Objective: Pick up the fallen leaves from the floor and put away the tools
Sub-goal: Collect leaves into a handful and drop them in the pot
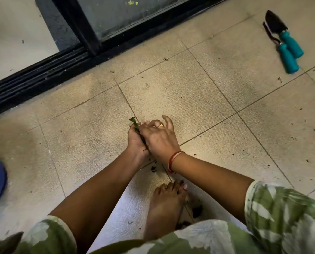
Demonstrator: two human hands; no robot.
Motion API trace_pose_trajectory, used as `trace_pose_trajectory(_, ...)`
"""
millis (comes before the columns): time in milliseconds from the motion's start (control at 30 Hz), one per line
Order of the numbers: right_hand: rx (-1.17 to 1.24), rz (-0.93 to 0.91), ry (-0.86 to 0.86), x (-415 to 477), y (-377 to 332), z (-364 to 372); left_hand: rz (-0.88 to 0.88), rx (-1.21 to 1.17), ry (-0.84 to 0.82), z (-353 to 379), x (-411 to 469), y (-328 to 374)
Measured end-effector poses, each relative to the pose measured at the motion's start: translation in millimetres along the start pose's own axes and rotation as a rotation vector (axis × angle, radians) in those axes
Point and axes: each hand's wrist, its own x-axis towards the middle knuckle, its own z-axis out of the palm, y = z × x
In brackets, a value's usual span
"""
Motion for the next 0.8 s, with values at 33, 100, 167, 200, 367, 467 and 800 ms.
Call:
trace_pose_trajectory(33, -0.11, -0.024, -0.077, -2.9, 0.9, 2.4, -0.015, 0.005, -0.01, 0.8, -0.4, -0.9)
trace_pose_trajectory(100, -0.388, -0.137, -0.083, -10.2, 7.3, 6.6, -0.035, 0.017, -0.009, 1.9, -2.3, 0.1)
trace_pose_trajectory(167, -0.501, -0.176, -0.037, -13.8, 12.1, 7.6, -0.039, 0.029, 0.043, 4.3, -2.6, 0.1)
trace_pose_trajectory(200, -0.477, -0.205, 0.007, -13.3, 15.0, 7.7, -0.041, 0.023, 0.064, 4.2, -2.2, 0.1)
trace_pose_trajectory(367, 0.471, 0.015, 0.028, 7.1, 33.5, -5.7, -0.013, -0.044, 0.033, 7.0, -0.1, -1.0)
trace_pose_trajectory(467, 0.849, 0.202, -0.002, 19.1, 55.8, -16.7, 0.027, -0.072, -0.036, 10.3, -2.6, -3.7)
trace_pose_trajectory(800, 0.931, 0.377, 0.104, -20.6, 144.4, -85.6, -0.611, -0.981, -0.089, -99.2, 40.3, 12.7)
